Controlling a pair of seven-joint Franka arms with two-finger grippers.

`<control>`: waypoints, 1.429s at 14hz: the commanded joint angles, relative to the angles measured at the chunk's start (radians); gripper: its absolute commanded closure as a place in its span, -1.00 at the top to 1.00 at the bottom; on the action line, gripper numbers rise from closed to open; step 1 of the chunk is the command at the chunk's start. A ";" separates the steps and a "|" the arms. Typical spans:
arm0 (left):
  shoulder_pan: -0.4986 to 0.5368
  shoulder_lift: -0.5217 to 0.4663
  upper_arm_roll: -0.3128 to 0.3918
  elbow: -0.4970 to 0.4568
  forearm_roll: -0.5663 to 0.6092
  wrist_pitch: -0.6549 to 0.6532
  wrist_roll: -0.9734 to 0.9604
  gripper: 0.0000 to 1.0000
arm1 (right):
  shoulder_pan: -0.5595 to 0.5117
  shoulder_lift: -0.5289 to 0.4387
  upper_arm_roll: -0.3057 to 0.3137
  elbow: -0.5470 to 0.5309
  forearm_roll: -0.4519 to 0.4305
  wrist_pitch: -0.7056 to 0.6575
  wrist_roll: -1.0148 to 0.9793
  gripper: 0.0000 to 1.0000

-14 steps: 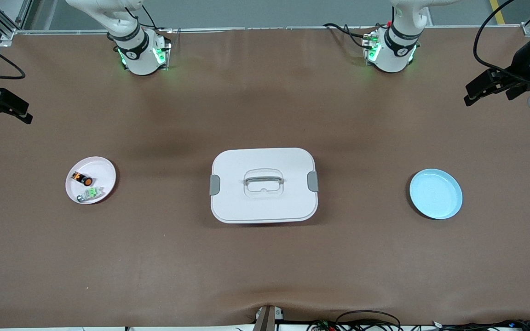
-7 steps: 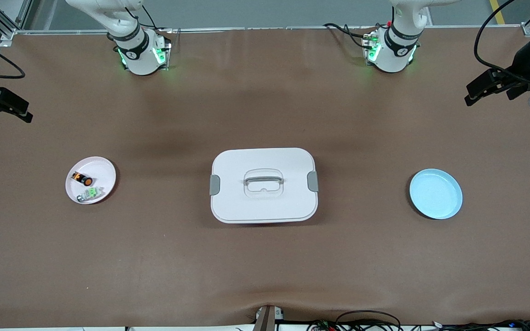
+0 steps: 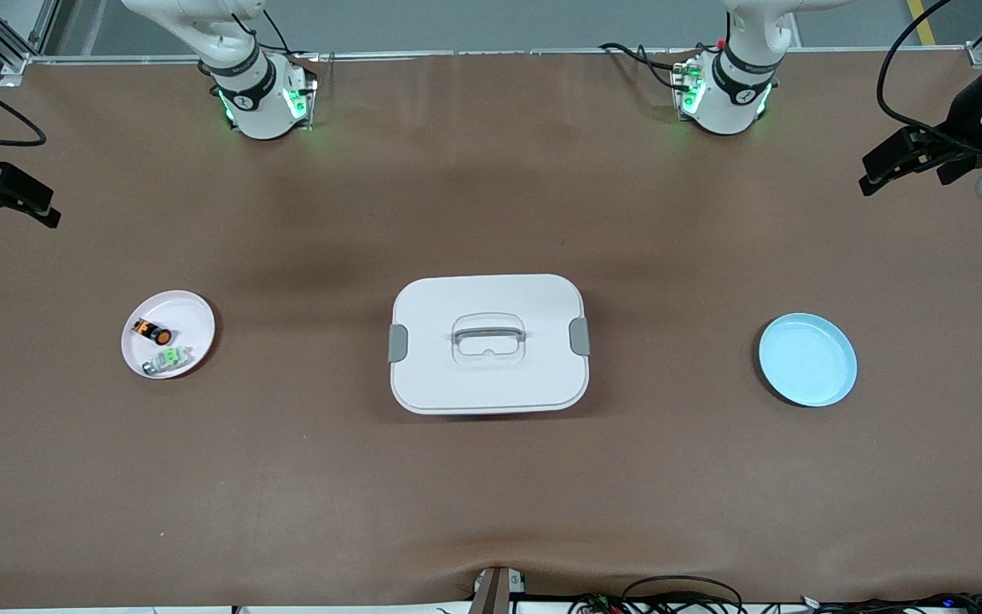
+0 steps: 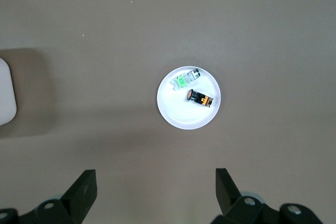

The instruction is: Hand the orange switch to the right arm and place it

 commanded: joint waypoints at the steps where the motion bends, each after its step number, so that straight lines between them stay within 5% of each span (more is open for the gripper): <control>1: -0.010 -0.003 -0.003 0.008 0.002 -0.012 0.016 1.00 | 0.001 0.014 -0.003 0.027 0.015 -0.011 0.013 1.00; 10: -0.003 -0.016 -0.006 0.016 0.025 -0.002 0.087 1.00 | -0.001 0.005 -0.004 0.000 0.041 0.010 0.007 1.00; 14: 0.000 -0.073 -0.012 -0.064 0.025 0.048 0.095 1.00 | -0.019 -0.059 -0.004 -0.091 0.076 0.072 0.004 1.00; 20: 0.005 -0.062 -0.008 -0.038 0.023 0.044 0.150 1.00 | -0.016 -0.163 -0.003 -0.215 0.073 0.108 0.002 1.00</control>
